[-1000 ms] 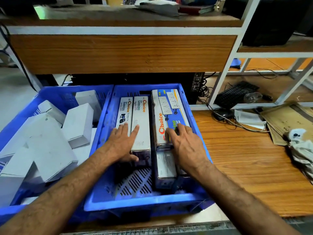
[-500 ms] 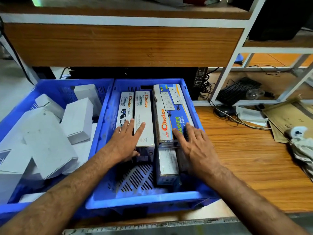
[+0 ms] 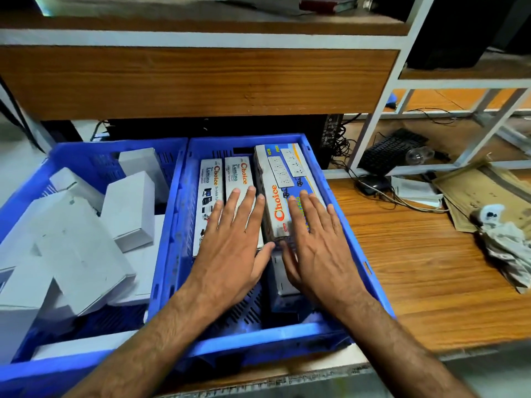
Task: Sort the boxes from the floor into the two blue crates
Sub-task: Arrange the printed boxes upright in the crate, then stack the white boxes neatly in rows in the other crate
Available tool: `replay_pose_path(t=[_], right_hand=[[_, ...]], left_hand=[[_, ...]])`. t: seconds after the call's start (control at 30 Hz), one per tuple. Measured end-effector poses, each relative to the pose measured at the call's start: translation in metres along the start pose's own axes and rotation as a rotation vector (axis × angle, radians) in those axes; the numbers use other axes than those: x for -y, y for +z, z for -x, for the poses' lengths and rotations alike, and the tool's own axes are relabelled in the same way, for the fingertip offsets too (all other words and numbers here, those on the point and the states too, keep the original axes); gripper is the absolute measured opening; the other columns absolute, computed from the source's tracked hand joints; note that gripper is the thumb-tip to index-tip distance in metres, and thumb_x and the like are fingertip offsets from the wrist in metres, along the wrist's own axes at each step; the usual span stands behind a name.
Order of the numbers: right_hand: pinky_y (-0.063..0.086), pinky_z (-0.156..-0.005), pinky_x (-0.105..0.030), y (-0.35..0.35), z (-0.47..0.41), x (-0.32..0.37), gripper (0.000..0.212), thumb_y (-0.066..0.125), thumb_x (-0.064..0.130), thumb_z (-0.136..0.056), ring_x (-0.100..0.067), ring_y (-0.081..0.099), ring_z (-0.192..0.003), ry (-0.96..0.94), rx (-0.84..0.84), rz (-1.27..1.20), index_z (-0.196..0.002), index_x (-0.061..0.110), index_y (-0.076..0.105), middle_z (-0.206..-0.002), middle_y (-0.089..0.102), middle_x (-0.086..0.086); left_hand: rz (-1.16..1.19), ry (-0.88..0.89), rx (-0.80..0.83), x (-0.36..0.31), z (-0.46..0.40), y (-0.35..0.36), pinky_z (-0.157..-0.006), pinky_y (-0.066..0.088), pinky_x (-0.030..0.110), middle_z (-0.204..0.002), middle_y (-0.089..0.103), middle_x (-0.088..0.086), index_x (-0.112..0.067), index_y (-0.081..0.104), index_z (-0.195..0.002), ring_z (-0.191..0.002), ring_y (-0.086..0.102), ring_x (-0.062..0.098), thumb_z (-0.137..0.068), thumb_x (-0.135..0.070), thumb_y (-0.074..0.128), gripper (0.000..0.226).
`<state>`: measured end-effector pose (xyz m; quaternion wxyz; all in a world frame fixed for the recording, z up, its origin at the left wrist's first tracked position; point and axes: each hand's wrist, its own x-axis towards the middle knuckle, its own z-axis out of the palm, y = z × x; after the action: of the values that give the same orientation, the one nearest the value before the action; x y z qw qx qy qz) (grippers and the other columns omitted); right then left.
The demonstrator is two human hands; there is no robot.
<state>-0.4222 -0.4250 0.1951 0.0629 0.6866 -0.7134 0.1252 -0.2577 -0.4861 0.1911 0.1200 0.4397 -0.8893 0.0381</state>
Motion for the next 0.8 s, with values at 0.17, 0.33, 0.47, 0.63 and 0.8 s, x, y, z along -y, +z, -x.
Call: replay_pose_path(t=[0.17, 0.33, 0.47, 0.63, 0.8], right_hand=[[0.019, -0.125, -0.054, 0.001, 0.005, 0.010, 0.070, 0.049, 0.036, -0.097, -0.031, 0.020, -0.156, 0.059, -0.192, -0.079, -0.157, 0.003, 0.034, -0.166, 0.026, -0.019], [0.016, -0.126, -0.055, -0.004, 0.022, 0.023, 0.069, 0.047, 0.038, -0.097, -0.030, 0.021, -0.156, 0.098, -0.206, -0.092, -0.156, 0.004, 0.036, -0.166, 0.026, -0.019], [0.013, -0.126, -0.054, -0.010, 0.034, 0.039, 0.068, 0.048, 0.038, -0.099, -0.029, 0.019, -0.157, 0.066, -0.223, -0.115, -0.156, 0.004, 0.036, -0.166, 0.026, -0.018], [0.012, -0.127, -0.053, -0.014, 0.034, 0.071, 0.069, 0.044, 0.040, -0.099, -0.028, 0.016, -0.157, -0.030, -0.201, -0.183, -0.157, 0.005, 0.034, -0.167, 0.024, -0.017], [0.012, -0.127, -0.052, -0.012, 0.037, 0.117, 0.068, 0.049, 0.039, -0.101, -0.028, 0.018, -0.157, -0.125, -0.195, -0.290, -0.157, 0.005, 0.035, -0.167, 0.025, -0.018]], left_hand=[[0.087, -0.019, -0.070, 0.005, 0.011, -0.014, -0.129, 0.000, 0.042, -0.172, 0.006, 0.003, -0.013, 0.015, -0.164, -0.159, 0.001, 0.023, -0.103, -0.051, 0.029, 0.073], [0.124, -0.001, -0.088, -0.001, 0.031, -0.019, -0.129, 0.004, 0.045, -0.172, 0.007, 0.004, -0.012, 0.017, -0.163, -0.159, 0.003, 0.023, -0.103, -0.048, 0.039, 0.074], [0.112, -0.051, -0.134, 0.003, 0.050, -0.028, -0.128, 0.008, 0.047, -0.172, 0.009, 0.004, -0.011, 0.018, -0.163, -0.159, 0.004, 0.023, -0.103, -0.048, 0.039, 0.073], [0.086, -0.134, -0.176, 0.018, 0.081, -0.046, -0.129, 0.009, 0.047, -0.172, 0.010, 0.005, -0.010, 0.019, -0.163, -0.159, 0.003, 0.023, -0.102, -0.048, 0.036, 0.074], [-0.027, -0.233, -0.161, 0.045, 0.124, -0.064, -0.129, 0.011, 0.048, -0.171, 0.013, 0.006, -0.009, 0.021, -0.162, -0.159, 0.006, 0.024, -0.103, -0.051, 0.028, 0.073]])
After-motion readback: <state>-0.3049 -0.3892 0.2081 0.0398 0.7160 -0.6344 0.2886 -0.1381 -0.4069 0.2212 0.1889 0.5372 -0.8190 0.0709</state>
